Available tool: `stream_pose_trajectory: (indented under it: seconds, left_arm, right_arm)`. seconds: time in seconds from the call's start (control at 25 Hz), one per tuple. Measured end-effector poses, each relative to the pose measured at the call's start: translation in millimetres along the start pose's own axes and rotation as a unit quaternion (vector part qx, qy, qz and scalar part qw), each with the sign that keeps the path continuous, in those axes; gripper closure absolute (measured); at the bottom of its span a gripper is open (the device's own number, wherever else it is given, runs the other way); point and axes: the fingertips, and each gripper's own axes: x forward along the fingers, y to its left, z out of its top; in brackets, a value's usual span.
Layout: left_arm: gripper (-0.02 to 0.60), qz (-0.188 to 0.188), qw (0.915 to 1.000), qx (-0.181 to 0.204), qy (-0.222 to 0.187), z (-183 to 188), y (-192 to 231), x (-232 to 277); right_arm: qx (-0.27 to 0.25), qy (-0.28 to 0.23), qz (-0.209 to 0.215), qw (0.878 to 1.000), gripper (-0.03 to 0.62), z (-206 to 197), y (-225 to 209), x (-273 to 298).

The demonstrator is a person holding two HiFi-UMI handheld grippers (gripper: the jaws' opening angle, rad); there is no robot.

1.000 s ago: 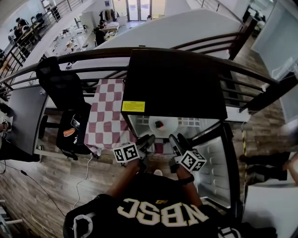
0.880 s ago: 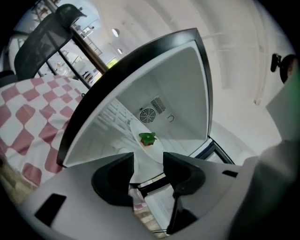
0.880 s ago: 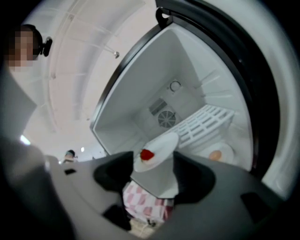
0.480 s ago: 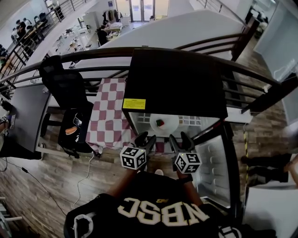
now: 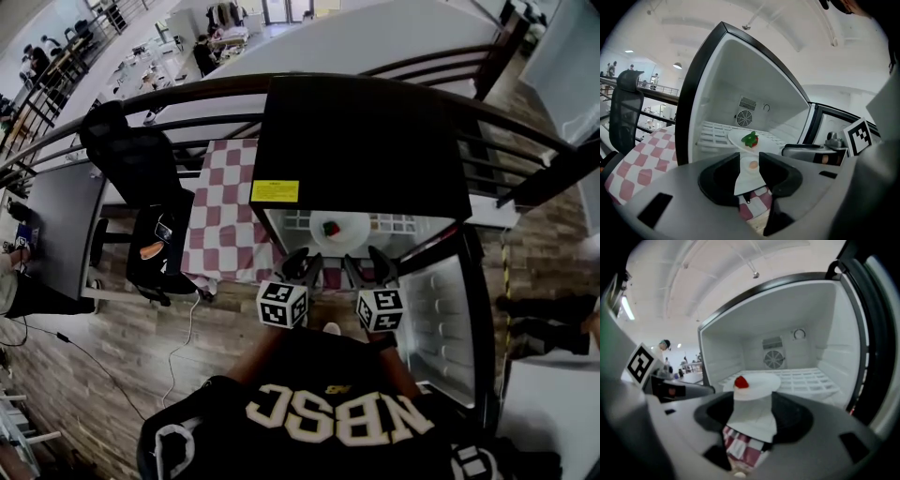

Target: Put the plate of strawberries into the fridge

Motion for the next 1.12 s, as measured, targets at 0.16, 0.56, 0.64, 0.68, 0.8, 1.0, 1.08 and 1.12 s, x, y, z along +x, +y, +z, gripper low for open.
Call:
stream_pose_trajectory:
  seconds: [0.16,0.56,0.64,0.68,0.8,1.0,1.08,1.12]
  left_arm:
    - [0.449,-0.009,0.9999,0.011,0.003,-1.0,-0.5,5.6]
    - [0.520,-0.010,0.9987,0.050,0.001,6.9,-1.3,23.4]
    - [0.532,-0.011,0.9987,0.049,0.008,4.9,0.9,27.2]
    - [0.535,-0.011,0.9987,0.048,0.010,3.7,2.2,29.2]
    - [0.543,-0.014,0.9989,0.043,0.012,6.2,2.8,35.0]
    - [0.546,-0.028,0.9988,0.040,0.009,11.6,3.0,47.0]
    - [0.546,-0.031,0.9986,0.041,0.011,15.2,2.7,50.7]
    - [0.546,-0.032,0.9985,0.042,0.013,17.3,2.3,52.0]
  right_arm:
    - [-0.011,0.007,0.000,1.000,0.330,-1.8,-0.2,5.1]
    - [-0.037,0.031,-0.001,0.999,0.409,-2.5,3.8,22.4]
    - [-0.041,0.027,-0.003,0.999,0.439,-0.4,2.1,25.5]
    - [-0.041,0.027,-0.003,0.999,0.450,0.3,1.4,26.8]
    - [-0.040,0.027,-0.004,0.999,0.467,2.3,-0.3,30.2]
    - [-0.028,0.026,-0.005,0.999,0.482,5.7,-6.0,37.9]
    - [-0.027,0.025,-0.006,0.999,0.482,11.4,-7.4,41.1]
    - [-0.029,0.024,-0.006,0.999,0.482,13.9,-7.8,42.9]
